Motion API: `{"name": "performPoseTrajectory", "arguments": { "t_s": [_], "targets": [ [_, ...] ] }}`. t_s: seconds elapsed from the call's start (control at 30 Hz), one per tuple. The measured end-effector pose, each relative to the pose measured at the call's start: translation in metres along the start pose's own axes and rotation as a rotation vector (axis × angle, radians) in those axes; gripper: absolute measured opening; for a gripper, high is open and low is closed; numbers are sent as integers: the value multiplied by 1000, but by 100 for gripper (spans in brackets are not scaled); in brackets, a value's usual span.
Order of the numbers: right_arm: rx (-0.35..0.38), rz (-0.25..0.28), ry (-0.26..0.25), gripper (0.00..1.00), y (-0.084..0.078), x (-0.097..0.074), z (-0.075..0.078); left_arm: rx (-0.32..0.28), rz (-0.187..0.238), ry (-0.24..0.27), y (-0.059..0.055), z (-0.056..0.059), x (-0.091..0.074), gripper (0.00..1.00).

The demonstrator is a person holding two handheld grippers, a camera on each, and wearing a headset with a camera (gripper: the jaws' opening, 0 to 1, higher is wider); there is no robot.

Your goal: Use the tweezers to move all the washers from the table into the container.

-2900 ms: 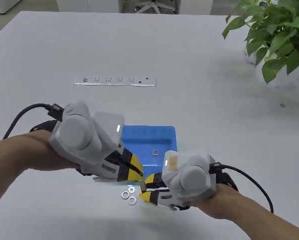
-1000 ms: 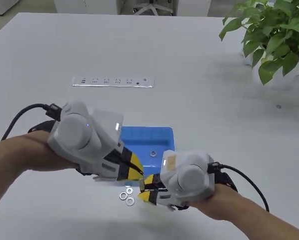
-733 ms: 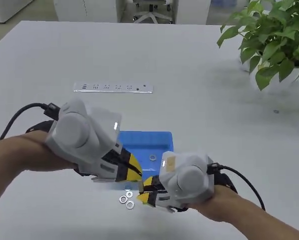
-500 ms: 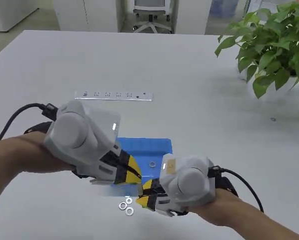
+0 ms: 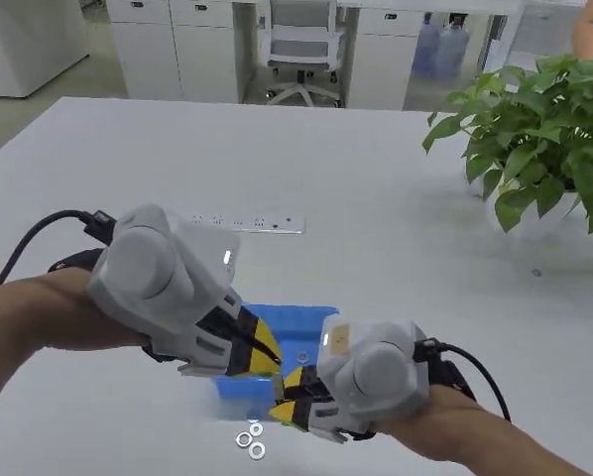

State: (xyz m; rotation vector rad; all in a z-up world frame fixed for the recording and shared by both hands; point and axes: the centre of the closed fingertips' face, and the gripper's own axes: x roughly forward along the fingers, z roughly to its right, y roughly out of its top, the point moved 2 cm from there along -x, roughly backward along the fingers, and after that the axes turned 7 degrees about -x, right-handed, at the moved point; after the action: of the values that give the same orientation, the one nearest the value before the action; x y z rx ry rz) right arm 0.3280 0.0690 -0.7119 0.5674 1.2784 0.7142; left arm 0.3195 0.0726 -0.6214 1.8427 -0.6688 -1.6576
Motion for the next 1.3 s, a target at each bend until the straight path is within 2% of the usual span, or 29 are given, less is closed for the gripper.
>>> {"name": "performPoseTrajectory", "arguments": {
  "t_s": [0.2, 0.57, 0.8, 1.3],
  "targets": [
    [-15, 4, -7, 10, 6, 0, 6, 7, -1, 18, 3, -4, -5, 5],
    [-23, 13, -23, 10, 10, -1, 23, 28, -4, 32, 7, -18, -10, 5],
    [-23, 15, -35, 10, 7, -1, 36, 49, -4, 40, 8, -29, -7, 5],
    [-9, 16, -37, 10, -6, 10, 53, 45, -12, 37, 1, -47, 4, 5]
  ]
}}
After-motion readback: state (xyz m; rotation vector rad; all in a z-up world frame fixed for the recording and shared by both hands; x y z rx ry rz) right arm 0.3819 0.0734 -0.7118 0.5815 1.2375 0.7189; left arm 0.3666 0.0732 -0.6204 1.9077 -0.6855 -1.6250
